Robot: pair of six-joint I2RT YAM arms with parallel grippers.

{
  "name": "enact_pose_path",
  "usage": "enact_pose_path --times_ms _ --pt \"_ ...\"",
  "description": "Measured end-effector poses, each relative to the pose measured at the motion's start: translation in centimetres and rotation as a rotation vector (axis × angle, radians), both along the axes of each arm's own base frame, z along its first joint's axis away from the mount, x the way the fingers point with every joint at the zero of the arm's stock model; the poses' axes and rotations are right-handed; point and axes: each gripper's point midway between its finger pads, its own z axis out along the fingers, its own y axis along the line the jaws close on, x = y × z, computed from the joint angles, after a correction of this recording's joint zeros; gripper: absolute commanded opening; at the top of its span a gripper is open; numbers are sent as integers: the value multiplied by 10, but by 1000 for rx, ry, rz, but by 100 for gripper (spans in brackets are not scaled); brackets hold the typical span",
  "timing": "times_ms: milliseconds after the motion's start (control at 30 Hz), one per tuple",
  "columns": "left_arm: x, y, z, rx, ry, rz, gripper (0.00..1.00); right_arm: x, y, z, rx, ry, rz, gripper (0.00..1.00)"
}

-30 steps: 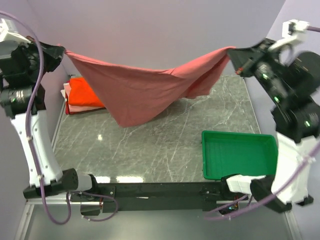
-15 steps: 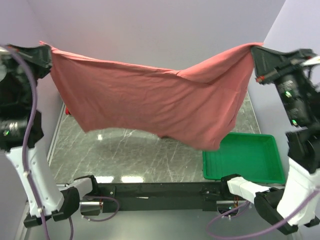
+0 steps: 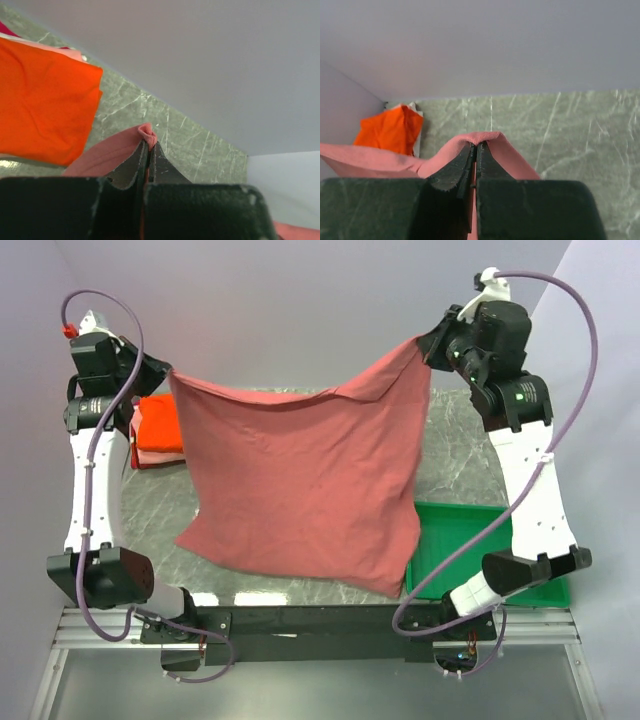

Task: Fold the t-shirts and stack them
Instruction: Flatten the tshirt out

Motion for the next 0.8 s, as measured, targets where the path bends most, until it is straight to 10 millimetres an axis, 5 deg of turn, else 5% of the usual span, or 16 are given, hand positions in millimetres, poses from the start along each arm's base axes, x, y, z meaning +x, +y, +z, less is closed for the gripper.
enact_pose_path --times_ms 133,333,667,800 --pt "1 -3 12 -23 -24 -12 0 0 0 -9 -2 40 -2 0" --pt "-28 -3 69 -68 -164 2 0 -41 3 40 63 -86 61 0" --pt "-168 -4 192 35 -483 160 1 -176 -7 148 166 -476 191 0" --pt "-232 9 231 101 -619 278 1 -224 -17 180 183 -603 205 0"
